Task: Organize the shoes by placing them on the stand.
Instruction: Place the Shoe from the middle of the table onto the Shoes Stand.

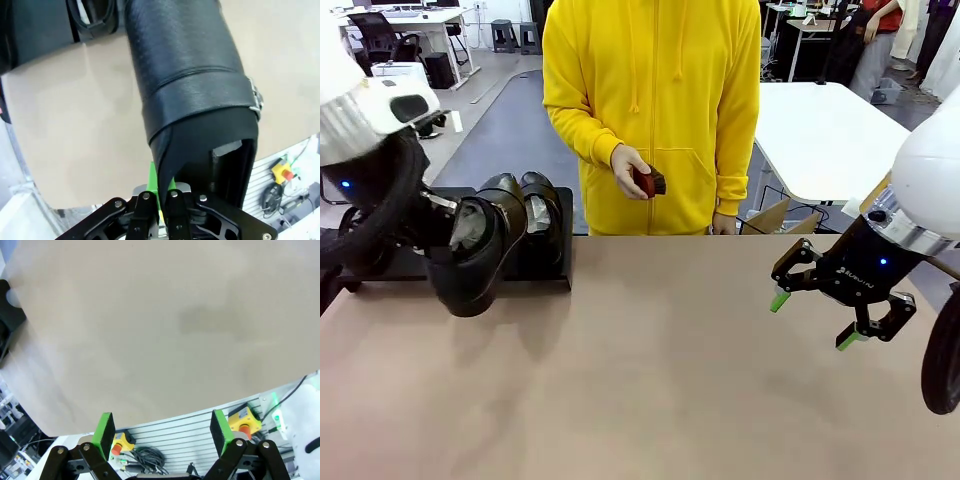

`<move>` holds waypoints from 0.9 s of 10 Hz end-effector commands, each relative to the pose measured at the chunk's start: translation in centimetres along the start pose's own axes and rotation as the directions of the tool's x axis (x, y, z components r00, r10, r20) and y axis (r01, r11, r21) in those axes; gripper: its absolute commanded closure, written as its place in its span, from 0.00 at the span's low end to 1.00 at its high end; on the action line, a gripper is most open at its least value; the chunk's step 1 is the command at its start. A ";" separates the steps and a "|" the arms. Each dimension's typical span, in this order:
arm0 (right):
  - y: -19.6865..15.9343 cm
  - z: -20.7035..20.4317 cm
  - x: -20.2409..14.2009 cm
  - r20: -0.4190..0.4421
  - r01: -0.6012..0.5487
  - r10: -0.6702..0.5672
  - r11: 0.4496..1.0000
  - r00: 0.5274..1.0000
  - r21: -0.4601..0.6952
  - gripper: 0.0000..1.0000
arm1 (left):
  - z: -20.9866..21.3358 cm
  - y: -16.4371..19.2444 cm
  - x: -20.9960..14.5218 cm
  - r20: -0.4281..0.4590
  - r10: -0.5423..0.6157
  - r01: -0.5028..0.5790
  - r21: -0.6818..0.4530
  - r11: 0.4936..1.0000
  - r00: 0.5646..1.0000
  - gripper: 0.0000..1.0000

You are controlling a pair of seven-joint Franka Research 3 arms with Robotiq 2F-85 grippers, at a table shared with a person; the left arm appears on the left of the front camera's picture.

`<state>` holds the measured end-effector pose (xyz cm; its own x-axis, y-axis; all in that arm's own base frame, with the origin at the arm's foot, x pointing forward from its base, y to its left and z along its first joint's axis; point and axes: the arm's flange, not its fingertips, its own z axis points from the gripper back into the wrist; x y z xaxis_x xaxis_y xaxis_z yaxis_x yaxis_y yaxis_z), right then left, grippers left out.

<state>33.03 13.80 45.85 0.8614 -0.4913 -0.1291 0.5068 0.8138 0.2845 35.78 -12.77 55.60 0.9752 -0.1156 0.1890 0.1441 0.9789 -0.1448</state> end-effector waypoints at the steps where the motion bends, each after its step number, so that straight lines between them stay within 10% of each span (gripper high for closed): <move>1: 0.0 0.3 0.2 -0.001 -0.016 0.016 1.000 1.000 -0.002 0.00 | -0.4 -1.2 -0.2 0.026 -0.058 0.055 0.093 0.994 0.998 1.00; 3: 0.0 0.3 0.2 -0.001 -0.016 0.016 1.000 1.000 -0.002 0.00 | -0.3 -0.6 -0.2 -0.002 -0.021 0.021 0.027 0.999 1.000 1.00; 9: 0.0 0.3 0.2 -0.001 -0.016 0.016 1.000 1.000 -0.002 0.00 | 0.4 8.9 6.5 0.404 0.030 -0.122 0.206 0.971 0.914 1.00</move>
<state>33.03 13.79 45.85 0.8613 -0.4914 -0.1289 0.5069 0.8137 0.2846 41.55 -5.27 56.49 0.8523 -0.0005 0.5230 0.0020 1.0000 -0.0022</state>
